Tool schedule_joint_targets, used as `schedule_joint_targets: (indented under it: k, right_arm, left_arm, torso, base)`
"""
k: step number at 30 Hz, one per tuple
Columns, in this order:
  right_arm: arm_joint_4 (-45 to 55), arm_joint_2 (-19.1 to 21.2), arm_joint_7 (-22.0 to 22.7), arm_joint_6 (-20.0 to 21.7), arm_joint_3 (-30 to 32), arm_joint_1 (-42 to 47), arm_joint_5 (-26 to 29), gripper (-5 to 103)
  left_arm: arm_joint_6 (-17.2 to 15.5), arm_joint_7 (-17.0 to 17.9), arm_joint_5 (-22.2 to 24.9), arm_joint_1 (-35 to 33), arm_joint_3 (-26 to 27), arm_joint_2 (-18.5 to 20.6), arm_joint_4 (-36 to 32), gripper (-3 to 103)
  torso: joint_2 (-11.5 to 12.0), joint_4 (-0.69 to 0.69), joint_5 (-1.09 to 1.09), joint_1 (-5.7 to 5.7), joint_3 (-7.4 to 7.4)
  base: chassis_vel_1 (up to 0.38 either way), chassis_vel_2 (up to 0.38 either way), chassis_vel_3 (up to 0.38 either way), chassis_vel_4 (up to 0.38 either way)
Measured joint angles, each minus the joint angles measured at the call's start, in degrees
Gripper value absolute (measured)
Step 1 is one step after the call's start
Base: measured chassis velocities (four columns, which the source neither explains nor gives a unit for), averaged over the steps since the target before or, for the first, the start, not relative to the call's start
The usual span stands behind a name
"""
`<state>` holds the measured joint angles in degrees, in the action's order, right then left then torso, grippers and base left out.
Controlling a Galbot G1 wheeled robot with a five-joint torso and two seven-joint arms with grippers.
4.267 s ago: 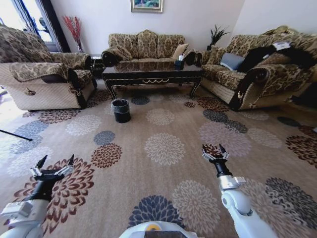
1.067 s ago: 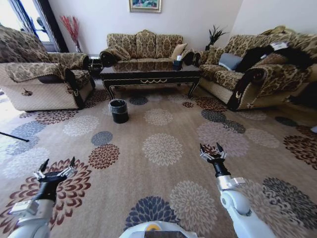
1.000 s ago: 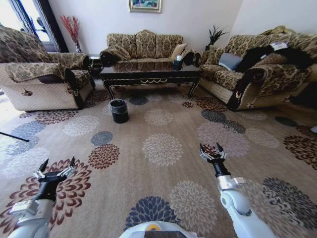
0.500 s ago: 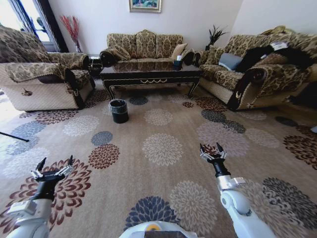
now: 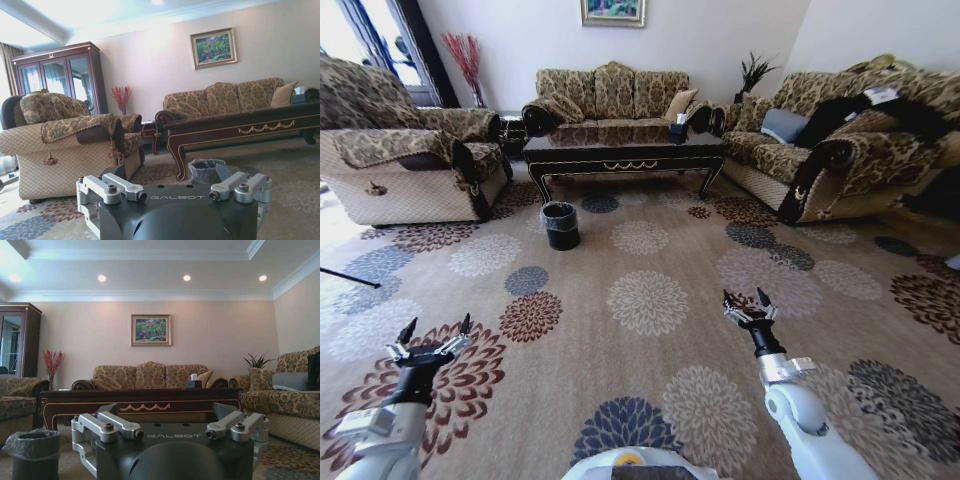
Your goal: Move to the front of the table and pick up the trash from the floor, then place it into the trash bin.
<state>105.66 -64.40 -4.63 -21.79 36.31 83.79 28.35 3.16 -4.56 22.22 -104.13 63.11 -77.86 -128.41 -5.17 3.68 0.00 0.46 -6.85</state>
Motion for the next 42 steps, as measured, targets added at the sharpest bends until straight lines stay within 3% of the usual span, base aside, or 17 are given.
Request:
schedule_joint_targets:
  k: [15, 42]
  right_arm:
    - [0.0, 0.0, 0.0, 0.0, 0.0, 0.0, 0.0, 100]
    - [0.0, 0.0, 0.0, 0.0, 0.0, 0.0, 0.0, 100]
  left_arm:
    - [0.1, -0.1, 0.6, 1.0, 0.1, 0.3, 1.5, 100]
    - [0.1, -0.4, 0.7, 1.3, 0.1, 0.5, 2.1, 100]
  torso:
    - [-3.9, 0.0, 0.0, 0.66, -3.27]
    - [-10.1, 0.0, 0.0, 2.34, -7.82]
  base:
    - [0.0, 0.0, 0.0, 0.0]
    - [0.0, 0.0, 0.0, 0.0]
